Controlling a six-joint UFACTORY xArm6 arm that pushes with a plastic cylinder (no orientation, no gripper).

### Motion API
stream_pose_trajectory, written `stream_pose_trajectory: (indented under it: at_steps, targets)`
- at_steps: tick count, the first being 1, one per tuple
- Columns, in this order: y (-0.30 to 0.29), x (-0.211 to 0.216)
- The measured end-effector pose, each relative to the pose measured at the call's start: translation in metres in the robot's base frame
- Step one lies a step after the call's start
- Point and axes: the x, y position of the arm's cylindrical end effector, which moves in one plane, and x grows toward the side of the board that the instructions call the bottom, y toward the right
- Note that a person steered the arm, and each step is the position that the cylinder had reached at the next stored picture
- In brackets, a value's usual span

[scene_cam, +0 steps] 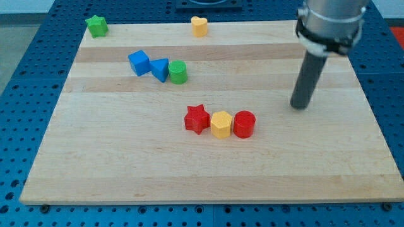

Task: Push the red circle into the yellow hexagon

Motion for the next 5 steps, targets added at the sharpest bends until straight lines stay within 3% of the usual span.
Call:
stream_pose_trajectory:
  at_steps: [1, 2, 4, 5]
  targets:
    - [-0.049, 0.037]
    - [-0.130, 0.052]
    - [-0.230, 0.087]
    - [-0.250, 0.071]
